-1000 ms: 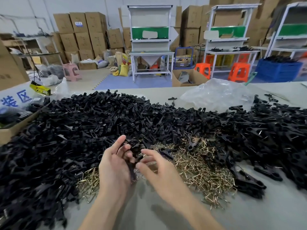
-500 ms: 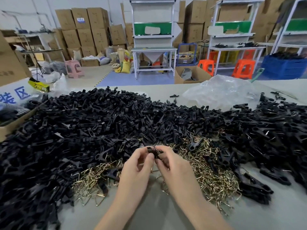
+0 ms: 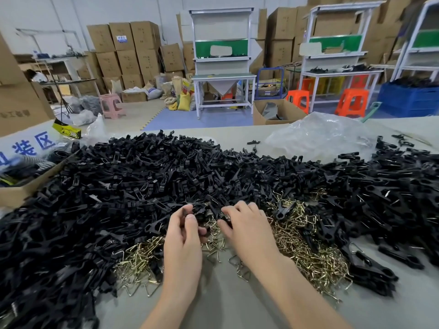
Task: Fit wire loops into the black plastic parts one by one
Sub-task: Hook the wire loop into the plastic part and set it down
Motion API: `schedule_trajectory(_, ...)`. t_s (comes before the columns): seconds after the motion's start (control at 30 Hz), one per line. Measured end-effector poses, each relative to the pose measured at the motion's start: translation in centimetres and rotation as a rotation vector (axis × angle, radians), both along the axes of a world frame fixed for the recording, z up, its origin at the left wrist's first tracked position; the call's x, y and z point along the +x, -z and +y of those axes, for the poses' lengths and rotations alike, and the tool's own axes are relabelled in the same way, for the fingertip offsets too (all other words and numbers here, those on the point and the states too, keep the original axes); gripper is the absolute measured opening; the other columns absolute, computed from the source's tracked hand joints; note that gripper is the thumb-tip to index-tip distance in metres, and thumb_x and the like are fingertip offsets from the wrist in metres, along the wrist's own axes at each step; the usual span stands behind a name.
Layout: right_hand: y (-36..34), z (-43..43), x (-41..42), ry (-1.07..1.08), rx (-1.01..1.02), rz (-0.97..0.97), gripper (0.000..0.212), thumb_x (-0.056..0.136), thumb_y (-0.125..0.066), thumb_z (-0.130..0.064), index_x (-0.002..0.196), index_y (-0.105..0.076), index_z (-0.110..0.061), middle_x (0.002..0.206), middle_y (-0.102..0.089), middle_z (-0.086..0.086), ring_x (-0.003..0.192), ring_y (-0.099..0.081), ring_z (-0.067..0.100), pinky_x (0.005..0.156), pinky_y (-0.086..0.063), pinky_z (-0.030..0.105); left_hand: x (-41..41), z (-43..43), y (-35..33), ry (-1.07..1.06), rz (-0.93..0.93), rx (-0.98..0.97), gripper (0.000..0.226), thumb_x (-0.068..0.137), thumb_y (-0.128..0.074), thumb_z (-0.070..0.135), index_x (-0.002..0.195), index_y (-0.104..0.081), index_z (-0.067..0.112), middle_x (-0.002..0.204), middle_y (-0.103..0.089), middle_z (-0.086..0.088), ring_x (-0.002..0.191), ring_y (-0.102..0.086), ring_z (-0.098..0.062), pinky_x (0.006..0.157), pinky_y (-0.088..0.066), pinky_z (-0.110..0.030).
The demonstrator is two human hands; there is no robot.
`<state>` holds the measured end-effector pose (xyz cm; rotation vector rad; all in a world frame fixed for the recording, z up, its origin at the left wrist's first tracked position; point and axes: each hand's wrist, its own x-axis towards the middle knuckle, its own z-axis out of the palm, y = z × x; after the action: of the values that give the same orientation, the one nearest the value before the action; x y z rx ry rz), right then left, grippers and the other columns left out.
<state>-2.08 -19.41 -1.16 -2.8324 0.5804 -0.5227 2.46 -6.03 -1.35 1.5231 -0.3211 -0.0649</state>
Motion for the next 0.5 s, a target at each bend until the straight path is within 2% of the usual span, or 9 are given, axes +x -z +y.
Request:
schedule_trajectory(0.07, 0.1, 0.1, 1.1, 0.017, -0.039, 0.063, 0.04, 0.104, -0.042, -0.049, 0.135, -0.056, -0.027, 0.127, -0.054, -0.003, 0.121, -0.042, 0.021, 0.101, -0.032, 0.035, 0.0, -0.1, 0.1, 0.008, -0.01, 0.007, 0.02, 0.105, -0.043, 0.031, 0.115, -0.058, 0.039, 0.081, -0.068, 0.01, 0.078, -0.067, -0.008, 0.067, -0.051, -0.02)
schedule_trajectory(0.2, 0.3, 0.0, 1.0, 0.02, -0.042, 0.04, 0.036, 0.103, -0.043, -0.05, 0.128, -0.059, -0.03, 0.124, -0.055, -0.007, 0.119, -0.043, 0.019, 0.1, -0.033, 0.034, 0.2, 0.0, 0.2, 0.001, -0.064, 0.052, 0.028, 0.105, -0.044, 0.034, 0.13, -0.055, 0.032, 0.098, -0.067, 0.007, 0.085, -0.067, -0.005, 0.078, -0.053, -0.027)
schedule_trajectory(0.33, 0.3, 0.0, -1.0, 0.004, -0.001, -0.094, 0.032, 0.101, -0.046, -0.047, 0.122, -0.062, -0.03, 0.118, -0.06, -0.012, 0.113, -0.05, 0.013, 0.095, -0.038, 0.03, 0.2, 0.0, 0.2, 0.002, -0.095, 0.079, 0.035, 0.104, -0.045, 0.037, 0.137, -0.053, 0.03, 0.108, -0.066, 0.008, 0.09, -0.066, -0.004, 0.088, -0.055, -0.034)
schedule_trajectory(0.5, 0.1, -0.2, -3.8, -0.05, -0.065, -0.29, 0.026, 0.097, -0.046, -0.04, 0.102, -0.068, -0.025, 0.102, -0.065, -0.013, 0.102, -0.057, 0.012, 0.088, -0.046, 0.03, -0.6, 0.1, -0.1, 0.046, -0.231, 0.166, 0.04, 0.099, -0.041, 0.05, 0.135, -0.051, 0.037, 0.114, -0.059, 0.021, 0.102, -0.062, -0.002, 0.09, -0.05, -0.029)
